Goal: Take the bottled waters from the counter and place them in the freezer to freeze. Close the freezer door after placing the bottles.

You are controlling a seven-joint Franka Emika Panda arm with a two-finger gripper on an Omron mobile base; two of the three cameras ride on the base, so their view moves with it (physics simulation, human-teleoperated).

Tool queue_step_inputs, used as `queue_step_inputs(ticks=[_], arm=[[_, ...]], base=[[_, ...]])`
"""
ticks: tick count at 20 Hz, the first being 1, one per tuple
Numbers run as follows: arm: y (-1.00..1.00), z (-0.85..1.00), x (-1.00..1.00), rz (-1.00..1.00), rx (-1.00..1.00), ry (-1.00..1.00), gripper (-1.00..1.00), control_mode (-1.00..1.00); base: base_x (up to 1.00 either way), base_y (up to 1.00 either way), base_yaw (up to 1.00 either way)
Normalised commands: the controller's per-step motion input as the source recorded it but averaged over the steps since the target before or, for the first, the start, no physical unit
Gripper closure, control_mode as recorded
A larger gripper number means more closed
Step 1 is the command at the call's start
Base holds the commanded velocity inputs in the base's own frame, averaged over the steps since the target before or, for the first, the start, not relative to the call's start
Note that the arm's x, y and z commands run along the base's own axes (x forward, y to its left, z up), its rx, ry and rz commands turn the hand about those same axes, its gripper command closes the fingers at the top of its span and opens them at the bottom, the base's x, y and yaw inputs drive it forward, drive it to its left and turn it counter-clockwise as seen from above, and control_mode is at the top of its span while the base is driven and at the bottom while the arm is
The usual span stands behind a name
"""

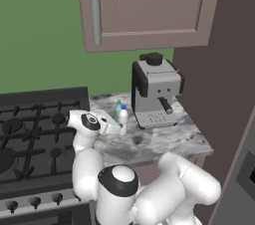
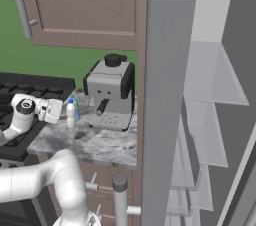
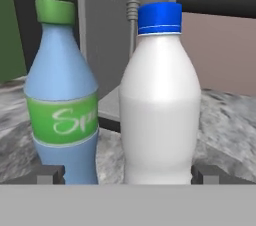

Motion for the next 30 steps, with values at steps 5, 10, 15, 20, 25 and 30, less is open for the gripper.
queue_step_inputs(ticks=[5,10,15,20,25,30], arm=[[-0.06,0.00,0.00,0.00,0.00,0.00,-1.00,-1.00],[-0.03,0.00,-0.08,0.00,0.00,0.00,-1.00,-1.00],[-0.07,0.00,-0.10,0.00,0.00,0.00,-1.00,-1.00],[-0.16,0.00,-0.09,0.00,0.00,0.00,-1.00,-1.00],[-0.19,0.00,0.00,0.00,0.00,0.00,-1.00,-1.00],[-0.07,0.00,0.00,0.00,0.00,0.00,-1.00,-1.00]], base=[[0.00,0.00,0.00],[0.00,0.00,0.00],[0.00,0.00,0.00],[0.00,0.00,0.00],[0.00,0.00,0.00],[0.00,0.00,0.00]])
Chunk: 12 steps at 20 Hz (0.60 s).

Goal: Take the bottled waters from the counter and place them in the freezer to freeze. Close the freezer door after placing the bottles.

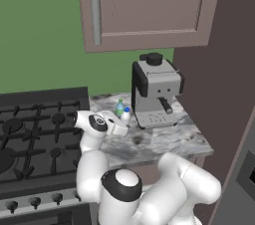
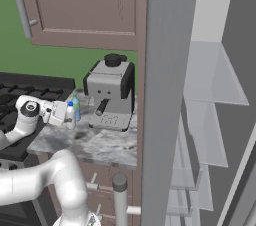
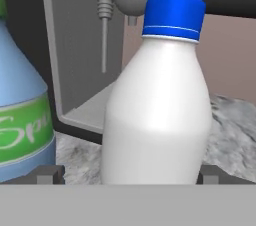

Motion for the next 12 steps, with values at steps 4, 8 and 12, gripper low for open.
queue_step_inputs(ticks=[4,8,12], arm=[[0.00,0.00,0.00,0.00,0.00,0.00,-1.00,-1.00],[0.00,0.00,0.00,0.00,0.00,0.00,-1.00,-1.00],[0.00,0.00,0.00,0.00,0.00,0.00,1.00,-1.00]], base=[[0.00,0.00,0.00],[0.00,0.00,0.00],[0.00,0.00,0.00]])
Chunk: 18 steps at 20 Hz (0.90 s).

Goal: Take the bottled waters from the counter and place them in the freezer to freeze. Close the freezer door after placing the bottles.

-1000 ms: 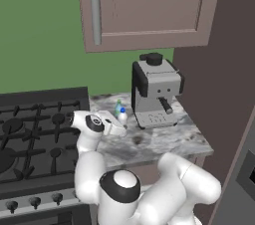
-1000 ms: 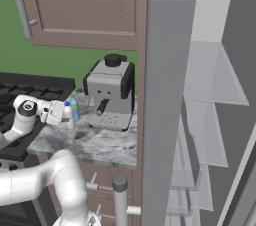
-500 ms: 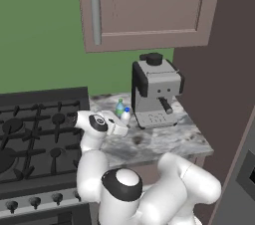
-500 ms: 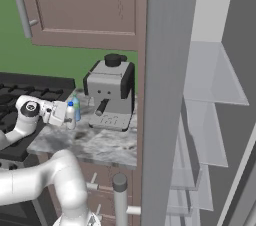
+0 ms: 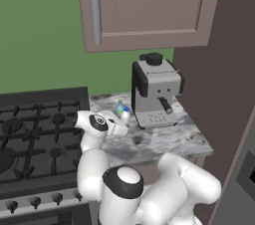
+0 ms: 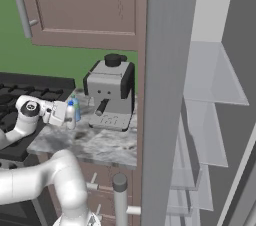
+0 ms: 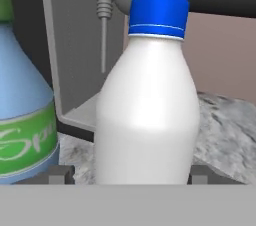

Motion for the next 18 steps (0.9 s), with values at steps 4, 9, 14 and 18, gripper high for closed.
queue_step_inputs(ticks=[4,9,14,18], arm=[[0.01,0.00,-0.17,0.00,0.00,0.00,1.00,-1.00],[0.07,0.15,-0.61,0.00,-0.05,-0.04,1.00,-1.00],[0.03,0.54,-0.88,-0.01,-0.13,-0.11,1.00,-1.00],[-0.01,0.58,-0.78,-0.04,-0.22,-0.13,1.00,-1.00]], base=[[0.00,0.00,0.00],[0.00,0.00,0.00],[0.00,0.00,0.00],[0.00,0.00,0.00]])
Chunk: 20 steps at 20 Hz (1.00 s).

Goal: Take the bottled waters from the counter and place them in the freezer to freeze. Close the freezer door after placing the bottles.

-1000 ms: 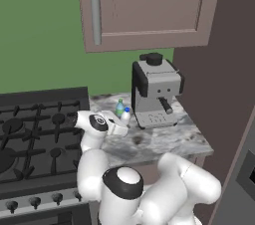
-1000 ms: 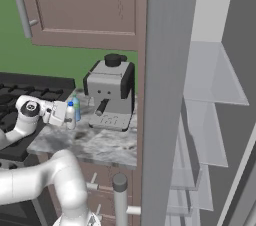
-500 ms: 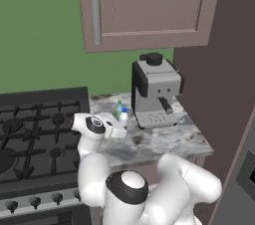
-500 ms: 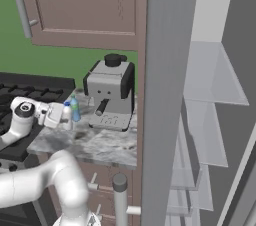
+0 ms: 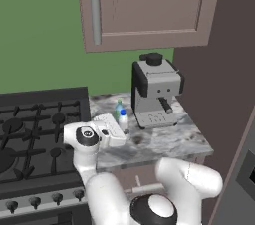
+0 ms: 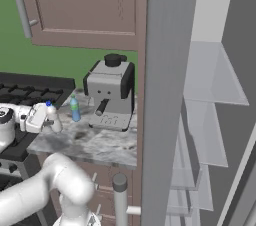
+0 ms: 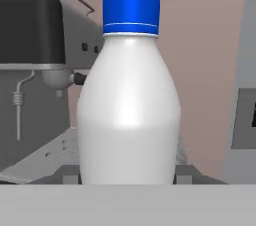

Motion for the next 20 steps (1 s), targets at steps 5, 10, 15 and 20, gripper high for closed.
queue_step_inputs(ticks=[5,10,15,20], arm=[[-0.24,0.76,-0.94,-0.01,-0.06,-0.02,1.00,-1.00],[-0.36,0.74,-0.80,-0.06,0.04,0.08,1.00,-1.00],[-0.45,0.39,-1.00,-0.10,0.19,-0.03,1.00,-1.00],[-0.40,0.46,-0.61,-0.05,0.13,-0.07,1.00,-1.00]], base=[[0.00,0.00,0.00],[0.00,0.00,0.00],[0.00,0.00,0.00],[0.00,0.00,0.00]])
